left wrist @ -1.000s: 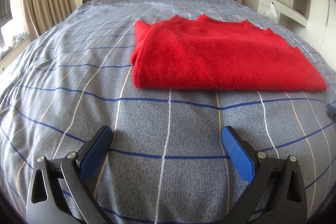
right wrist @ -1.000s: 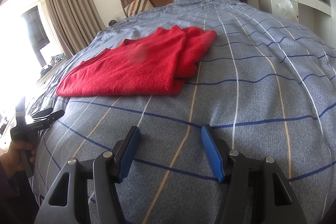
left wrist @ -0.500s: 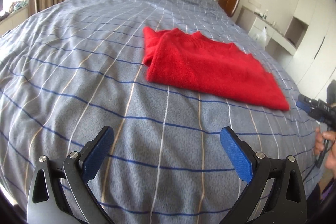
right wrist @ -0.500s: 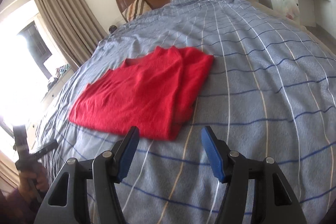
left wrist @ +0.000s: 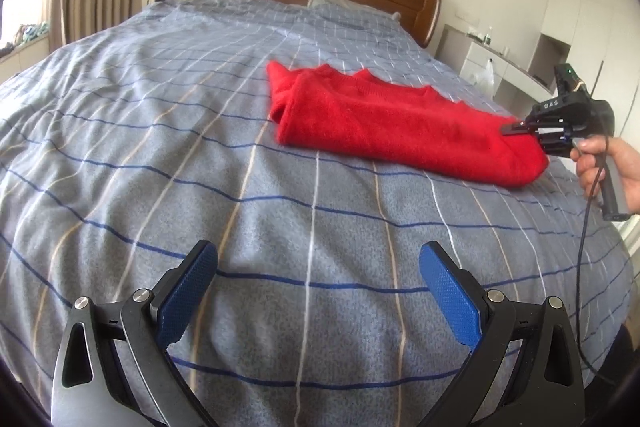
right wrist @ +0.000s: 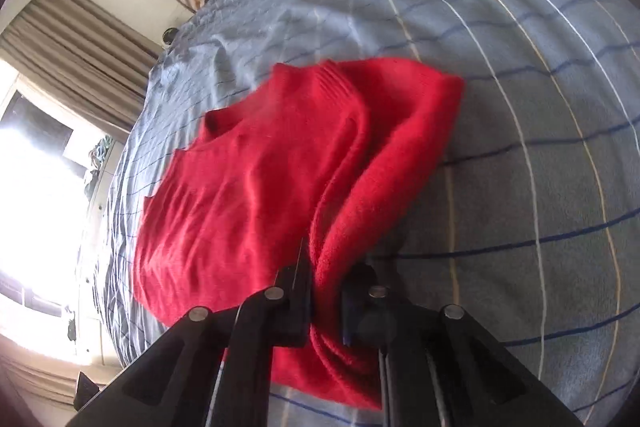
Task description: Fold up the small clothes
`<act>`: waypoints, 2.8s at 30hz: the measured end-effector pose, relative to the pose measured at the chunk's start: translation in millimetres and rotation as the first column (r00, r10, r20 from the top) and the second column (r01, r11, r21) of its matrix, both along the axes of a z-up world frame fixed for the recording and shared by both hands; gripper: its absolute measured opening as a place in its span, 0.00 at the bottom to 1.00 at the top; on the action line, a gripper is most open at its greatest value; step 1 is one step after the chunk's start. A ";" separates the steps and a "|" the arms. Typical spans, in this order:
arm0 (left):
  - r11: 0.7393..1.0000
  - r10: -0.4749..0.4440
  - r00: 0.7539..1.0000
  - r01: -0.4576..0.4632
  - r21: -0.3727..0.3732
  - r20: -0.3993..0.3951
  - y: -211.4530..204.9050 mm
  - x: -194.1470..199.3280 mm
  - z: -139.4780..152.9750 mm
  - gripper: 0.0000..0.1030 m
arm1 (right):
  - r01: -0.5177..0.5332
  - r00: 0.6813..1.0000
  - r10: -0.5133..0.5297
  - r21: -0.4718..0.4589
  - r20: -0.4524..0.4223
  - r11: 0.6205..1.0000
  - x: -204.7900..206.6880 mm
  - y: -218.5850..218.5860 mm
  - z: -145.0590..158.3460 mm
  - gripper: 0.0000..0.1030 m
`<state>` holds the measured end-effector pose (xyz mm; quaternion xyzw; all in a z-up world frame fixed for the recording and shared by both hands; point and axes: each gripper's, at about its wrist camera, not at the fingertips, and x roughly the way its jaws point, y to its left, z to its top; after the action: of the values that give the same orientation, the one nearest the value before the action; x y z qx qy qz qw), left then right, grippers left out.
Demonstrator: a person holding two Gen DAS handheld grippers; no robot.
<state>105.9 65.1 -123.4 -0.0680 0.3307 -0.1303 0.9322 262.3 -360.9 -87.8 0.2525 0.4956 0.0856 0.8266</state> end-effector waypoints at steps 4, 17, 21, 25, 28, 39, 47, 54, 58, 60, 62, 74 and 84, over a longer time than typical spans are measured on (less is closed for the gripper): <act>0.995 0.092 0.990 -0.096 0.034 0.108 18.0 -4.8 16.1 0.98 | -0.097 0.993 0.098 -0.006 0.073 0.995 18.1 57.9 59.1 0.10; 0.927 0.363 0.932 -0.363 -0.097 -0.016 92.3 11.7 -5.0 0.98 | -0.484 0.875 0.482 -0.072 -0.038 0.872 70.6 301.5 22.9 0.41; 0.899 0.403 0.914 -0.406 -0.166 -0.053 108.2 11.2 -8.7 0.98 | -0.506 0.859 0.499 0.042 0.110 0.862 61.3 283.2 54.8 0.56; 0.895 0.407 0.912 -0.411 -0.172 -0.059 107.5 11.5 -9.9 0.98 | -0.398 0.901 0.419 -0.162 0.118 0.903 65.5 258.0 75.4 0.56; 0.906 0.396 0.917 -0.399 -0.142 -0.051 102.3 12.2 -10.0 0.98 | -0.405 0.906 0.424 -0.281 0.009 0.870 68.9 257.0 55.6 0.43; 0.933 0.347 0.937 -0.350 -0.088 -0.046 88.2 10.5 -12.0 0.98 | -0.524 0.786 0.618 -0.500 0.028 0.689 6.1 325.5 -9.1 0.24; 0.934 0.336 0.940 -0.340 -0.112 -0.055 87.5 11.6 -10.6 0.98 | -0.363 0.868 0.465 -0.419 0.172 0.832 -32.0 208.6 62.1 0.25; 0.943 0.325 0.945 -0.327 -0.061 -0.049 79.0 6.3 -12.3 0.98 | -0.402 0.892 0.451 -0.404 0.030 0.822 -42.2 206.9 -20.4 0.26; 0.961 0.257 0.965 -0.262 -0.090 -0.059 72.8 0.1 1.4 0.98 | -0.374 0.897 0.438 -0.424 0.060 0.825 -59.6 200.9 -11.1 0.31; 0.972 0.170 0.983 -0.178 -0.151 -0.064 65.9 15.0 17.8 0.99 | -0.362 0.901 0.425 -0.381 0.092 0.851 -63.7 184.4 4.6 0.55; 0.979 0.054 0.994 -0.071 -0.193 -0.092 51.8 47.4 35.1 0.99 | -0.296 0.919 0.363 -0.343 0.151 0.892 -62.0 163.4 18.8 0.73; 0.973 -0.112 0.906 0.016 -0.231 -0.409 3.9 206.2 3.2 0.98 | -0.075 0.996 0.062 0.259 0.060 0.963 38.1 107.8 -25.9 0.77; 0.991 -0.098 0.911 0.051 -0.124 -0.401 -24.7 201.9 7.0 0.21 | -0.256 0.951 0.300 -0.352 0.076 0.900 56.4 216.4 -4.4 0.33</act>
<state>307.9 40.4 -116.4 -0.1327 0.5117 -0.1670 0.8322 318.6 -144.5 -92.3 0.0275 0.4795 0.1328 0.8670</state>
